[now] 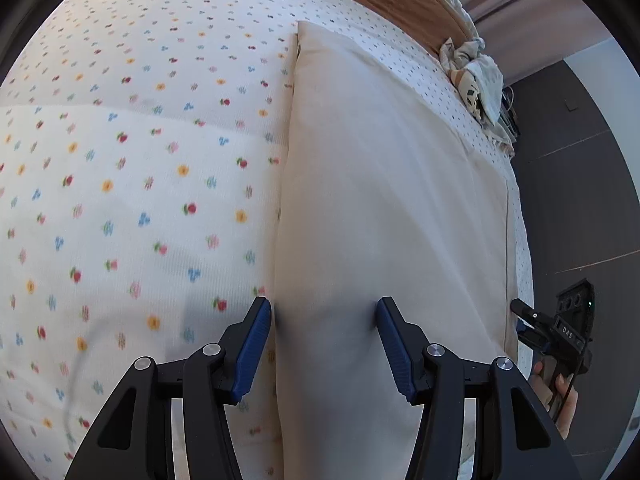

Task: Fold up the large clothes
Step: 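Close both grippers on the folded edge of the jacket bundle, then lift the folded jacket off the bed with both grippers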

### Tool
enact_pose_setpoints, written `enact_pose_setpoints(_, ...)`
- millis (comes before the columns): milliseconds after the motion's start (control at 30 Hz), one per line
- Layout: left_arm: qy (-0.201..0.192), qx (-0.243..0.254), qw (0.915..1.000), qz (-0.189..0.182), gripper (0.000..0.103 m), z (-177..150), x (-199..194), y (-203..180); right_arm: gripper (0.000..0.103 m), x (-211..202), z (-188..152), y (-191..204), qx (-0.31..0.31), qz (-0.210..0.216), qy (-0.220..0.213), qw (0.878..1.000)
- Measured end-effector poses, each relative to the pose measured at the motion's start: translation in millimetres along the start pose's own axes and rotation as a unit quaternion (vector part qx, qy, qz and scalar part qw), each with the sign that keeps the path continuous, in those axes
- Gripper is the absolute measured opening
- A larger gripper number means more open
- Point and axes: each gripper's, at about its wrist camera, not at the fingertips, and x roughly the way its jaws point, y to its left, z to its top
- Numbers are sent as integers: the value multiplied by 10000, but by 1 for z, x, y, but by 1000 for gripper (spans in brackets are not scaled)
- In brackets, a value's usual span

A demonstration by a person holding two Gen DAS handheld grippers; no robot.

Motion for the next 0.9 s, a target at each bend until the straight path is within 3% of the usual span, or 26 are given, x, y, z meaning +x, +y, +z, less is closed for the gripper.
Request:
enact_pose_setpoints(133,-46,4,10000,33,56,17,7,1,59,19,21,-9,171,451,322,9983)
enact_pose_setpoints(300,-133,8,9999,72,56,40,18,-1,59,39,45,-9,238,732,409,9962)
enact_pose_setpoints(767,-254,206,9990,309,52,90,41,-15,58,86,102,18,275,970,457,9939)
enact_pose_setpoints(800,-257,189,9990,318,52,92,42,-13,57,87,104,19,272,962,416,9941)
enact_pose_setpoints(867,-285,110,9991,296,53,97,44,-10,40,87,106,22,172,812,350,9959)
enact_pose_setpoints(900,-304,44,9992,250,53,101,46,-8,37,86,105,23,129,747,314,9966)
